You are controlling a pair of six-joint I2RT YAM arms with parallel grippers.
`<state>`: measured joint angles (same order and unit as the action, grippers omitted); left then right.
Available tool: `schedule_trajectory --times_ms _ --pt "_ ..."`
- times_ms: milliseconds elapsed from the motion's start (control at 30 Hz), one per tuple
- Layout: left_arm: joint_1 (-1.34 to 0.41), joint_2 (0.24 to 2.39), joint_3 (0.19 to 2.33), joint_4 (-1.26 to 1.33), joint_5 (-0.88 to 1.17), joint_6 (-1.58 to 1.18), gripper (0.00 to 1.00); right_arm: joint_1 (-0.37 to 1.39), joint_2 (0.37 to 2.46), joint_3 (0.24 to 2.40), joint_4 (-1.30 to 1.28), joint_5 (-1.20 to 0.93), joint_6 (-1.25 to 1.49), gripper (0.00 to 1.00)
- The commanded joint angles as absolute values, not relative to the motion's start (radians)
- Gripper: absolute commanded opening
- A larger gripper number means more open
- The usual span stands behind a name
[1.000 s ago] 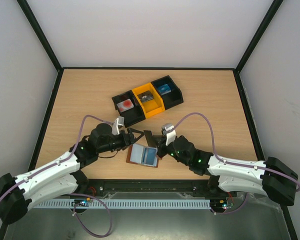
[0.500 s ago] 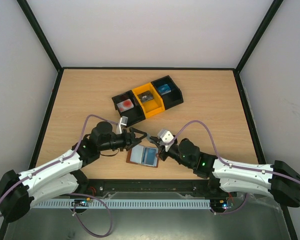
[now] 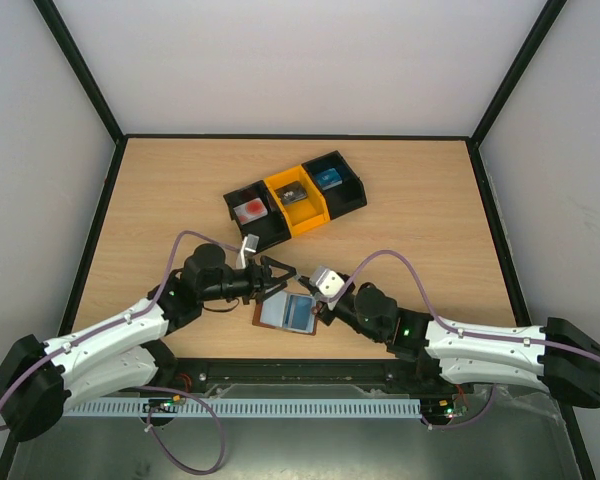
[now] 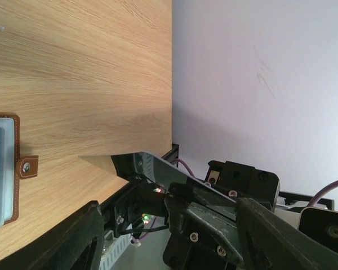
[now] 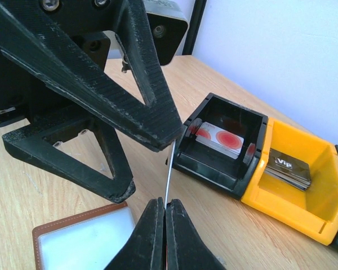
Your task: Take the credit cards out of the card holder
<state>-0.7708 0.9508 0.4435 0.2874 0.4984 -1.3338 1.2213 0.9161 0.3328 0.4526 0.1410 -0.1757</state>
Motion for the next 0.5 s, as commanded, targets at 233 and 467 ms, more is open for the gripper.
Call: schedule_trajectory --times_ms 233,467 --pt "-0.762 0.897 0.405 0.395 0.528 -1.446 0.63 1.238 0.853 0.285 0.463 0.164 -0.188 0.02" --pt "-0.761 0.937 0.381 0.444 0.542 -1.463 0.61 1.238 0.839 0.265 0.503 0.145 -0.248 0.02"
